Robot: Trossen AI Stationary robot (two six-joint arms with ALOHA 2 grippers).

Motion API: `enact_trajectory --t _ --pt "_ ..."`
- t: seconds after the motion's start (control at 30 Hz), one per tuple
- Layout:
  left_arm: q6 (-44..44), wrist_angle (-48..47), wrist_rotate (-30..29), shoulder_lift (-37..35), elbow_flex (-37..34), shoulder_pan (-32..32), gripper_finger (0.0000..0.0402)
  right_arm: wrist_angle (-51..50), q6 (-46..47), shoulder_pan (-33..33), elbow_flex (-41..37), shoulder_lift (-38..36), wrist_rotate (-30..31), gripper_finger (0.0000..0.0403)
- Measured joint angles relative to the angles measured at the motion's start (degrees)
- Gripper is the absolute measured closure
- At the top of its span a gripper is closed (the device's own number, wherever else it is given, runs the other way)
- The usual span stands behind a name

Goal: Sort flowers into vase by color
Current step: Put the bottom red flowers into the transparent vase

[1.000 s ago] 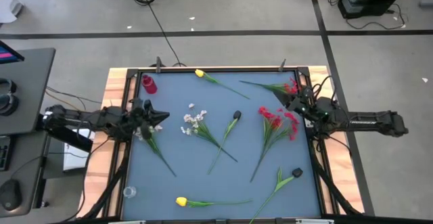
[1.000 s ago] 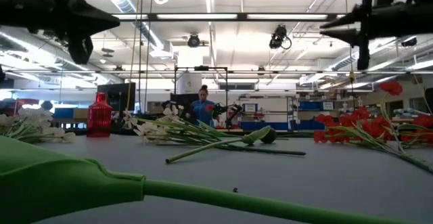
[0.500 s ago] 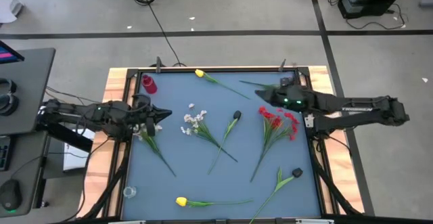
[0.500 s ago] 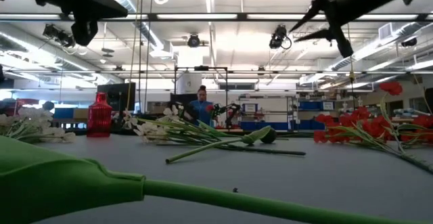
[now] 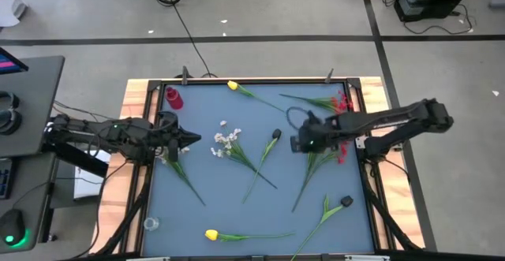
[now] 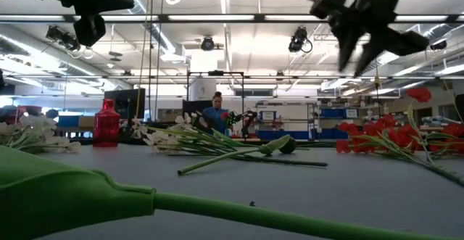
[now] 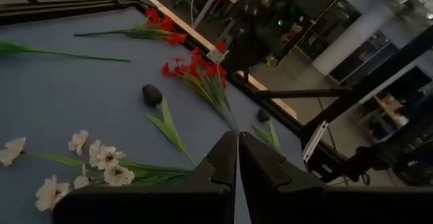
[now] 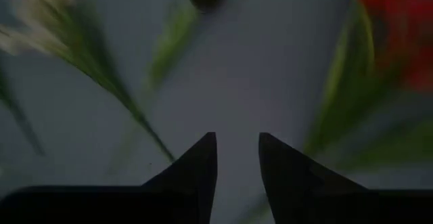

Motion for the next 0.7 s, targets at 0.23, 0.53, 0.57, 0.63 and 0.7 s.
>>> enact_trajectory --t 0.23,0.53,0.57,0.63,0.7 --pt "4.22 -7.06 2.27 5.07 4.10 0.12 0.0376 -5.73 10.86 8.15 -0.02 1.58 -0.15 0.0232" --pt "1.72 -8.67 1.62 9.55 4.57 3.64 0.0374 -1.42 26.59 11.66 -9.48 2.48 1.09 0.0090" --pt "0.81 -8.73 1.53 9.84 4.57 3.65 0.0369 0.12 28.02 11.62 -11.22 2.86 1.71 0.0078" --pt "-0.10 -9.10 1.46 10.16 4.57 3.65 0.0347 3.29 30.76 11.04 -13.78 3.61 3.11 0.0061" --pt "-0.98 -12.00 1.44 10.14 4.57 3.65 0.0319 5.81 32.30 10.25 -15.49 4.72 3.41 0.0055"
